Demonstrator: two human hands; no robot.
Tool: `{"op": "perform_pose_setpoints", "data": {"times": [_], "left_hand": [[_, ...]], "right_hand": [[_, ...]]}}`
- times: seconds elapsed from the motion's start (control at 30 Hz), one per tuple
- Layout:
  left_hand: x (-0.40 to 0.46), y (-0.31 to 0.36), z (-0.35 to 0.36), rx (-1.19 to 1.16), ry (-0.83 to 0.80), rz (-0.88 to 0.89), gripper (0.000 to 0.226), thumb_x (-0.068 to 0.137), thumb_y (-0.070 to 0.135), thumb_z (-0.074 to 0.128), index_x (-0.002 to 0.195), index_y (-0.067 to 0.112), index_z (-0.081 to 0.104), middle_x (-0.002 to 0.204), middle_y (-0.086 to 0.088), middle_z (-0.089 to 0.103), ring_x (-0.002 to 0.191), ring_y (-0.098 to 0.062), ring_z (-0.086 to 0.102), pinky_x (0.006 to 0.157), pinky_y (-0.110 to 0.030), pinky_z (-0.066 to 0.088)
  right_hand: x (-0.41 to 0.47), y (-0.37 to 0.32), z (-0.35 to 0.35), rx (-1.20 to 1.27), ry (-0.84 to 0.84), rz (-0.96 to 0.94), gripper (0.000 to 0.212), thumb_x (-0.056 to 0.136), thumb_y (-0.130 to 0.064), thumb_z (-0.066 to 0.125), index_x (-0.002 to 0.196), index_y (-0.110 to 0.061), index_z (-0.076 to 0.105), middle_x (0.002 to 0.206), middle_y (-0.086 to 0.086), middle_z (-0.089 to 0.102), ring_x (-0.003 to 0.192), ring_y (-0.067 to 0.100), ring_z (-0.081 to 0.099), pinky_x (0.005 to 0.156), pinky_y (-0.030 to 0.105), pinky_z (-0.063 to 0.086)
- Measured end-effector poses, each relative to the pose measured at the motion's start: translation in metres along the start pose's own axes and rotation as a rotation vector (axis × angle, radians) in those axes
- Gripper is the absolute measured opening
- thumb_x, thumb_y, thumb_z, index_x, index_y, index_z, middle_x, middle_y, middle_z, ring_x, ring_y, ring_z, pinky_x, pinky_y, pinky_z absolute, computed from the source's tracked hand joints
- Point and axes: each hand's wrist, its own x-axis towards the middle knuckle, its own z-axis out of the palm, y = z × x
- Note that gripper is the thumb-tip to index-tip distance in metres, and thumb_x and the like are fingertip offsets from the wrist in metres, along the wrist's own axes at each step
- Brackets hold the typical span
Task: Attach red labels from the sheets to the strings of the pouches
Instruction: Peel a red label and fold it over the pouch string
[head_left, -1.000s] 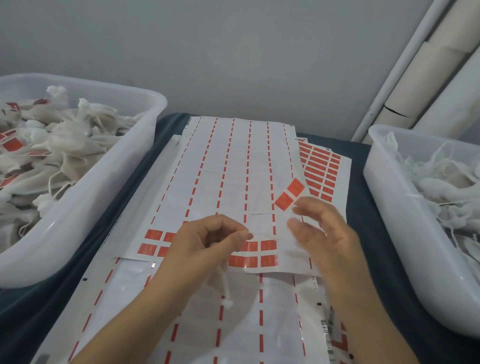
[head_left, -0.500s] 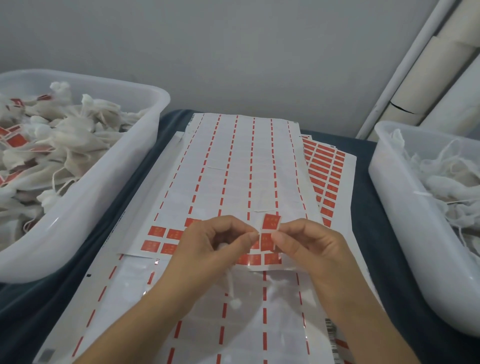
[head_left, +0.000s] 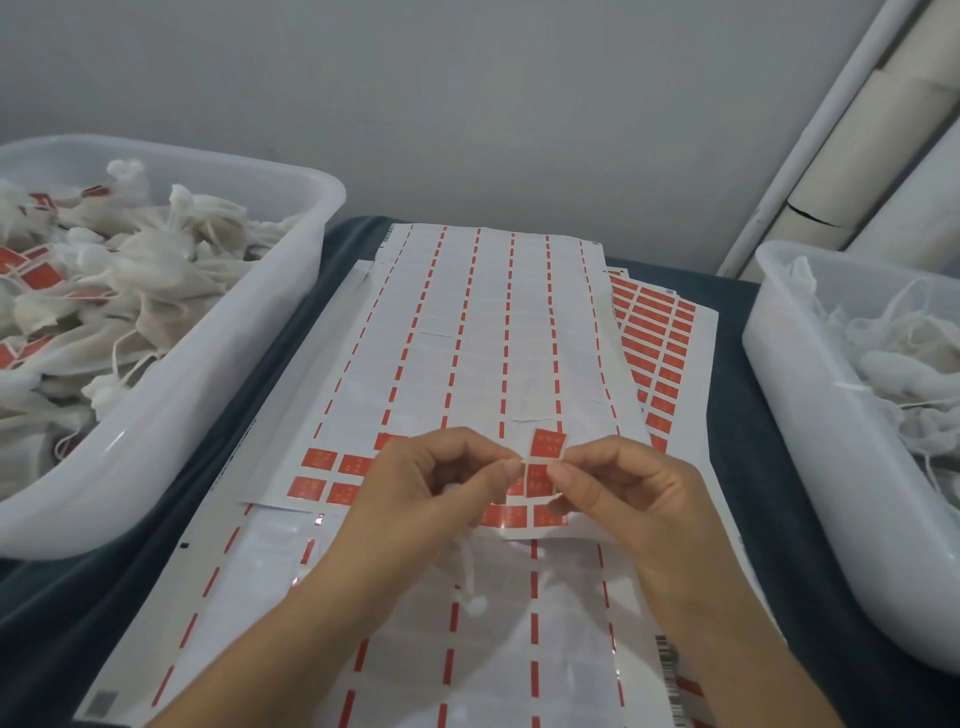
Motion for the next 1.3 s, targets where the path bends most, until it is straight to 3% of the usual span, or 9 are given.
{"op": "perform_pose_setpoints", "data": {"times": [0.13, 0.23, 0.4, 0.67, 0.8, 0.93, 1.1, 1.23, 1.3], "left_hand": [[0.000, 0.002, 0.000, -0.070, 0.047, -0.021, 0.021, 0.052, 0.048, 0.062, 0.059, 0.030, 0.070, 0.059, 0.012, 0.065, 0.057, -0.001, 0.060, 0.050, -0.007, 0.043], [0.001, 0.001, 0.001, -0.097, 0.076, -0.040, 0.025, 0.049, 0.049, 0.062, 0.060, 0.029, 0.071, 0.060, 0.012, 0.065, 0.057, 0.000, 0.060, 0.049, -0.007, 0.042], [0.000, 0.000, 0.002, -0.059, 0.058, 0.000, 0.027, 0.048, 0.053, 0.060, 0.059, 0.030, 0.069, 0.056, 0.013, 0.063, 0.056, 0.001, 0.059, 0.049, -0.007, 0.043], [-0.001, 0.000, 0.002, -0.049, 0.025, 0.016, 0.023, 0.052, 0.050, 0.061, 0.060, 0.029, 0.068, 0.056, 0.012, 0.062, 0.055, 0.000, 0.058, 0.049, -0.008, 0.043], [-0.001, -0.001, 0.002, -0.040, -0.012, 0.030, 0.010, 0.071, 0.033, 0.067, 0.061, 0.031, 0.070, 0.061, 0.014, 0.065, 0.061, 0.001, 0.061, 0.053, -0.006, 0.043], [-0.003, -0.001, 0.001, -0.037, -0.014, 0.062, 0.016, 0.060, 0.050, 0.063, 0.062, 0.036, 0.071, 0.065, 0.014, 0.067, 0.069, 0.000, 0.062, 0.056, -0.006, 0.045], [-0.002, -0.006, 0.001, 0.082, -0.022, 0.132, 0.013, 0.075, 0.023, 0.070, 0.067, 0.032, 0.068, 0.068, 0.017, 0.067, 0.072, 0.001, 0.062, 0.060, -0.005, 0.045], [-0.001, -0.006, 0.000, 0.089, -0.012, 0.146, 0.006, 0.072, 0.031, 0.070, 0.066, 0.030, 0.068, 0.069, 0.017, 0.065, 0.074, 0.000, 0.060, 0.060, -0.005, 0.044], [-0.001, -0.006, 0.001, 0.026, 0.002, 0.123, 0.018, 0.063, 0.045, 0.067, 0.069, 0.028, 0.070, 0.070, 0.012, 0.065, 0.073, -0.005, 0.060, 0.061, -0.007, 0.046]], "right_hand": [[-0.001, -0.003, -0.003, 0.079, 0.035, 0.016, 0.008, 0.064, -0.024, 0.068, 0.070, -0.023, 0.073, 0.083, -0.014, 0.073, 0.081, 0.004, 0.069, 0.059, 0.009, 0.050], [-0.001, -0.005, -0.012, 0.121, 0.145, 0.050, 0.018, 0.067, -0.027, 0.070, 0.084, -0.033, 0.072, 0.092, -0.020, 0.071, 0.088, 0.002, 0.067, 0.056, 0.013, 0.052], [-0.003, -0.004, 0.000, 0.067, -0.046, 0.023, 0.011, 0.063, -0.026, 0.066, 0.070, -0.027, 0.074, 0.090, -0.021, 0.071, 0.088, -0.003, 0.065, 0.062, 0.006, 0.049], [-0.001, 0.002, -0.002, -0.021, 0.019, 0.015, 0.016, 0.061, -0.030, 0.065, 0.076, -0.023, 0.067, 0.079, -0.022, 0.070, 0.081, -0.009, 0.064, 0.059, 0.001, 0.044], [0.000, 0.003, -0.003, -0.052, 0.022, -0.007, 0.016, 0.063, -0.030, 0.065, 0.077, -0.022, 0.067, 0.079, -0.022, 0.071, 0.081, -0.008, 0.064, 0.059, 0.001, 0.044], [-0.002, 0.003, -0.003, -0.089, 0.011, -0.037, 0.015, 0.064, -0.031, 0.065, 0.076, -0.023, 0.067, 0.080, -0.019, 0.071, 0.082, -0.006, 0.065, 0.062, 0.001, 0.044], [-0.002, 0.006, -0.003, -0.180, 0.019, -0.081, 0.013, 0.063, -0.037, 0.064, 0.073, -0.029, 0.068, 0.080, -0.015, 0.071, 0.084, 0.000, 0.065, 0.067, 0.005, 0.047], [-0.001, 0.006, -0.004, -0.196, -0.007, -0.109, 0.015, 0.063, -0.040, 0.064, 0.074, -0.030, 0.069, 0.081, -0.013, 0.072, 0.084, 0.004, 0.067, 0.070, 0.008, 0.049], [0.000, 0.004, -0.006, -0.209, -0.033, -0.135, 0.014, 0.065, -0.039, 0.064, 0.076, -0.032, 0.069, 0.083, -0.014, 0.072, 0.085, 0.004, 0.067, 0.071, 0.007, 0.048]]}}
